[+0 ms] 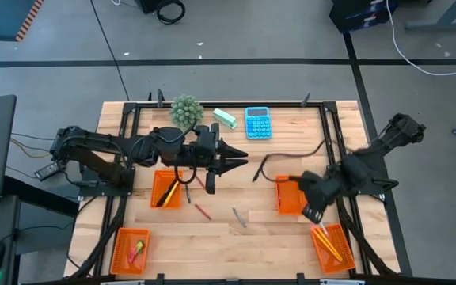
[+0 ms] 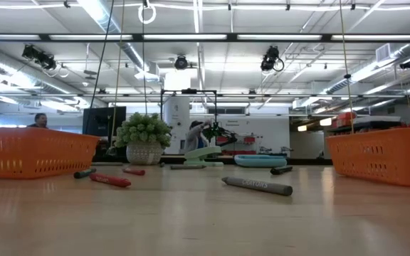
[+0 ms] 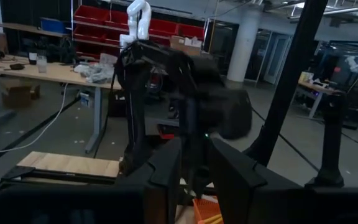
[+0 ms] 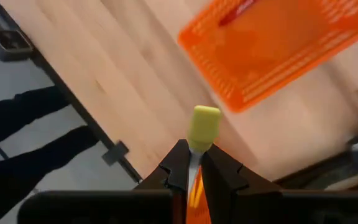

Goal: Sort crayons/erasers/pens/pencils in bins
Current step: Put the white pencil into the bottom right orange basket

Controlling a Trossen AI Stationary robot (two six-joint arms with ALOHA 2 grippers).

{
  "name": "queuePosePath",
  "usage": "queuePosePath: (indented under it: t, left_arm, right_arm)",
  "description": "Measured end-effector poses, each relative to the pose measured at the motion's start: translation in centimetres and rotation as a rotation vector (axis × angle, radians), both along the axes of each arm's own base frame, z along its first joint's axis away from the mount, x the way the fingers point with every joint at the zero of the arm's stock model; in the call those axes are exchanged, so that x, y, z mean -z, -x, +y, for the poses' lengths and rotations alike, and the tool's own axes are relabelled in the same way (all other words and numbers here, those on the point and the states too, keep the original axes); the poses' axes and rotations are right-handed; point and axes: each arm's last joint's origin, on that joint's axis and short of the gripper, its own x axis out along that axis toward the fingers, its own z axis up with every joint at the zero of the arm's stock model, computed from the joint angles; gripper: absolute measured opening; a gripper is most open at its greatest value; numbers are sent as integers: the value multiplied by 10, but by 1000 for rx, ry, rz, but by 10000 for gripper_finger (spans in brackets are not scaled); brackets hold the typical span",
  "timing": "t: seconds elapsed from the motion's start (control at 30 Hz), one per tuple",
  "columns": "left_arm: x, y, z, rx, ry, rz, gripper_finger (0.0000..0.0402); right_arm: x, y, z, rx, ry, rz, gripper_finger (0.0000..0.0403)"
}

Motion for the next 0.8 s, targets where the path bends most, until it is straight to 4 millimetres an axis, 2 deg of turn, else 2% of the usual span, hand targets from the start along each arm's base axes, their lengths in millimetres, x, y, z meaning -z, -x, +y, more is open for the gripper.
queuePosePath:
  t: [0.17, 0.33, 0.57, 0.8]
  left_arm:
    - [0, 0, 0, 0, 0, 0, 92]
    - [0, 0, 0, 0, 4, 0, 85]
    - [0, 0, 0, 0, 2, 1, 87]
    - [0, 0, 0, 0, 2, 2, 88]
  right_arm:
    - [30, 10, 25, 30, -52, 8, 38]
    - [58, 29, 39, 74, -39, 86, 38]
    - [81, 55, 52, 112, 0, 117, 38]
    - [95, 70, 56, 65, 33, 140, 38]
